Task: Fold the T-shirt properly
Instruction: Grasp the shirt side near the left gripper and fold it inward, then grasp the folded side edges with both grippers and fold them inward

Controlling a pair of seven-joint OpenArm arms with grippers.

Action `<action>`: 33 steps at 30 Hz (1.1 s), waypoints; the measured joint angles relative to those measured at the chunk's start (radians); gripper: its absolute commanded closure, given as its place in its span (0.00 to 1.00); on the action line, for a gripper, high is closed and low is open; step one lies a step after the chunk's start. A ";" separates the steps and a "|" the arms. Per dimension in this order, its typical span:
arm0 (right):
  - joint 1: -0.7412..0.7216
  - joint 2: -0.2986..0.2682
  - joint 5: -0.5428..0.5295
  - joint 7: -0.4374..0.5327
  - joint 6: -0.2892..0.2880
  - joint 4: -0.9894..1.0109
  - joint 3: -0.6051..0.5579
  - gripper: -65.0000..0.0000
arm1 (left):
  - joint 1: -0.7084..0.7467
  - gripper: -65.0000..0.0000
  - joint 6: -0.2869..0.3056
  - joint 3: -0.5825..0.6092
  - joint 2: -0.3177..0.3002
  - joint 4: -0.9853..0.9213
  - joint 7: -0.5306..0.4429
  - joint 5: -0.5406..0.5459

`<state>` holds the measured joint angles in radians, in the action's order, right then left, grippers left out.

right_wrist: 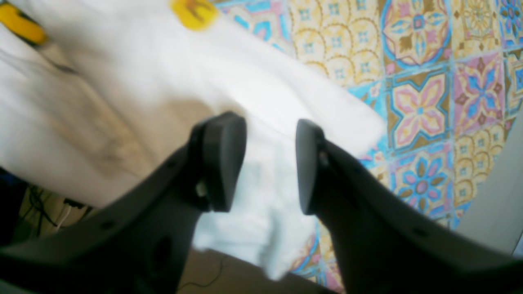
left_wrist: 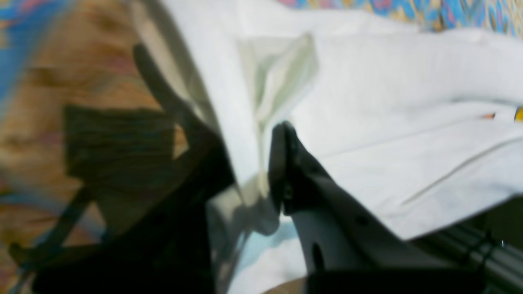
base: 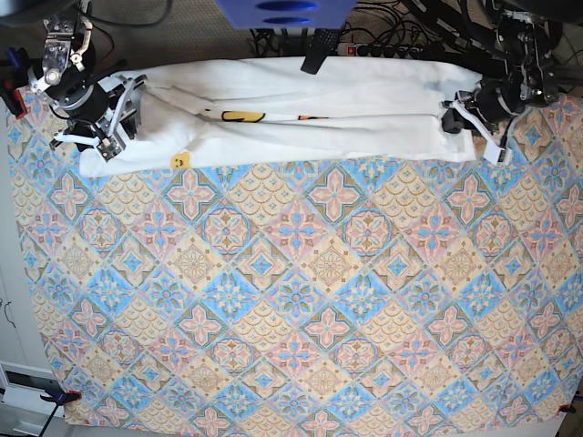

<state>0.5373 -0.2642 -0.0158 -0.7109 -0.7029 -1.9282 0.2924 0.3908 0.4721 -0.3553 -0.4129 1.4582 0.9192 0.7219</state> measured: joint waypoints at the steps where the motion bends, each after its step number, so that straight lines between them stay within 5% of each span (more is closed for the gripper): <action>1: 0.000 0.000 0.000 0.000 0.000 0.000 0.000 0.64 | -0.016 0.99 -0.003 -0.030 0.001 -0.005 0.009 -0.012; 10: 0.004 0.000 0.000 0.000 0.000 0.000 0.000 0.64 | -0.184 0.99 -0.011 -0.200 -0.010 -0.108 -0.001 -0.208; 17: 0.006 0.000 0.000 0.000 0.000 0.000 0.000 0.64 | -0.207 0.99 -0.001 -0.196 -0.052 -0.110 -0.044 -0.195; 33: 0.000 0.001 -0.003 0.000 0.000 -0.001 0.000 0.64 | -0.064 0.98 -0.003 -0.071 0.183 0.299 0.134 -0.198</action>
<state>0.5377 -0.2634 -0.0189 -0.7109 -0.7029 -1.9293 0.2928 0.3271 0.4690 -0.4263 -0.2298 1.7569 1.0534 0.5240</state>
